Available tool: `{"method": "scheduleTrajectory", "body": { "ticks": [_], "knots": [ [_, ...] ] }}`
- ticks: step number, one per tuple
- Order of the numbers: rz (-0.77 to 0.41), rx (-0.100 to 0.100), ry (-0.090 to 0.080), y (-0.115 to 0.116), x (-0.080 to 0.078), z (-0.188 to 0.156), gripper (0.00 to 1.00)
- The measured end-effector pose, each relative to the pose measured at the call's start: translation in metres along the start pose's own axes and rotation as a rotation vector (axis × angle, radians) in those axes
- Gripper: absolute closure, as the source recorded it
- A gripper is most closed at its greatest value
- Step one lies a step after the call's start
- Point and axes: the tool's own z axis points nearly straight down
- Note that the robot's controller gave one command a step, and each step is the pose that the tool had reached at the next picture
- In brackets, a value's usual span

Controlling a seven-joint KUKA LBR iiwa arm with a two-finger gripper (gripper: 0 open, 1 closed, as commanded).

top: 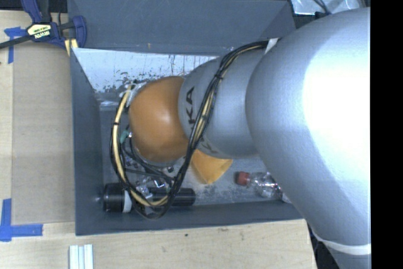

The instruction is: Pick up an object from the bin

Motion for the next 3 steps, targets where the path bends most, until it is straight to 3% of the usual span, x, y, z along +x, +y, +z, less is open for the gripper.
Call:
{"method": "scheduleTrajectory", "body": {
  "ticks": [1,2,3],
  "knots": [
    [0.014,-0.018,-0.023,-0.002,0.011,-0.051,0.0],
    [0.669,-0.002,-0.002,-0.026,0.013,-0.027,0.0],
    [0.159,-0.015,-0.02,-0.058,0.023,-0.004,0.0]
  ]
}}
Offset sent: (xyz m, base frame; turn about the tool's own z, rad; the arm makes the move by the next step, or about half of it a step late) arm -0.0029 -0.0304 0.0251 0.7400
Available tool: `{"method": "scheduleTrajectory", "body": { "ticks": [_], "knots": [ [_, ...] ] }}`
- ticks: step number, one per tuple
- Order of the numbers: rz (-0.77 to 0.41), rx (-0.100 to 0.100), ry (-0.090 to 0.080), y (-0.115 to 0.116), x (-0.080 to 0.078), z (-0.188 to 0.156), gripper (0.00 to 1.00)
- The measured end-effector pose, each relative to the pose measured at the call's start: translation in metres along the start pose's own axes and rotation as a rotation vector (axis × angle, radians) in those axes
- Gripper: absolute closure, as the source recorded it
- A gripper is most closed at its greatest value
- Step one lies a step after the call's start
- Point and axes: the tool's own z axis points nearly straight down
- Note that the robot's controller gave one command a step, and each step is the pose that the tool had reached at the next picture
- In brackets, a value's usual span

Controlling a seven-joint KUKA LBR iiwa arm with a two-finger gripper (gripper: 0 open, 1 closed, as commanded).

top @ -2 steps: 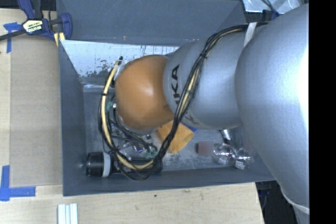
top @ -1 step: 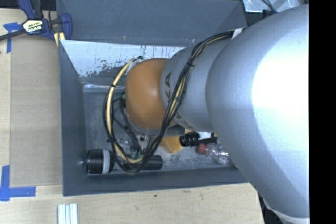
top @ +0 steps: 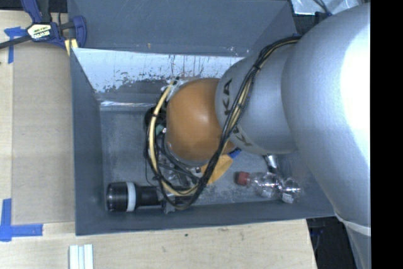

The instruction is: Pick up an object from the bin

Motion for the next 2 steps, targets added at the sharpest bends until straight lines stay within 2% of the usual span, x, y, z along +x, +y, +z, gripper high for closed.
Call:
{"method": "scheduleTrajectory", "body": {
  "ticks": [1,2],
  "knots": [
    [0.473,0.012,0.008,0.0029,0.0051,0.0058,1.0],
    [0.521,0.013,0.008,0.0043,0.0052,0.006,1.0]
  ]
}}
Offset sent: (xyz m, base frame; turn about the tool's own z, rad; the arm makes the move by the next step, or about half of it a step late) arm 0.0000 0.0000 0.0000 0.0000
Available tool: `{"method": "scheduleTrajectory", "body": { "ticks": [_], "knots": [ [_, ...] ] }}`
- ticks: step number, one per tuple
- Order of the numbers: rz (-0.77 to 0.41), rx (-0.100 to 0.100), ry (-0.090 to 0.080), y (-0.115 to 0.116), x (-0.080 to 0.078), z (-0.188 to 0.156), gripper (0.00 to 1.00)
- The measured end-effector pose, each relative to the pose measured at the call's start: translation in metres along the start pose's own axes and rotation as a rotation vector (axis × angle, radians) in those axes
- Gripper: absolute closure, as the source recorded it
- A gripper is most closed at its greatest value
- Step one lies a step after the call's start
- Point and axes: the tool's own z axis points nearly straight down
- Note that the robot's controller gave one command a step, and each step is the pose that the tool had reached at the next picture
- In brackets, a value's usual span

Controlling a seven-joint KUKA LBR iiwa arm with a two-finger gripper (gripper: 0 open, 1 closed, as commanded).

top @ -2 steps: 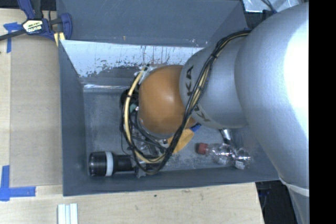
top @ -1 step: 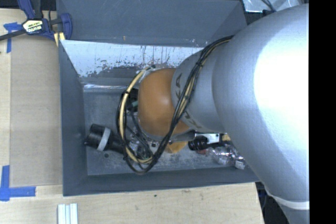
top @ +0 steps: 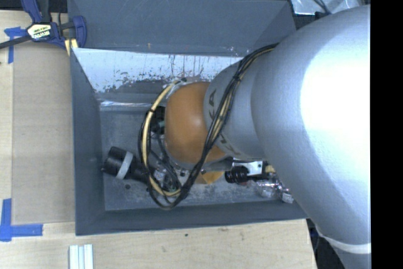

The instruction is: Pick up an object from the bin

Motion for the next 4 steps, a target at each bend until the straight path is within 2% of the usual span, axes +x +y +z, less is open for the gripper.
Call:
{"method": "scheduleTrajectory", "body": {
  "ticks": [2,4],
  "knots": [
    [-0.017,0.004,0.003,-0.002,0.001,-0.013,1.0],
    [-0.01,0.001,-0.001,-0.002,0.0,-0.043,1.0]
  ]
}}
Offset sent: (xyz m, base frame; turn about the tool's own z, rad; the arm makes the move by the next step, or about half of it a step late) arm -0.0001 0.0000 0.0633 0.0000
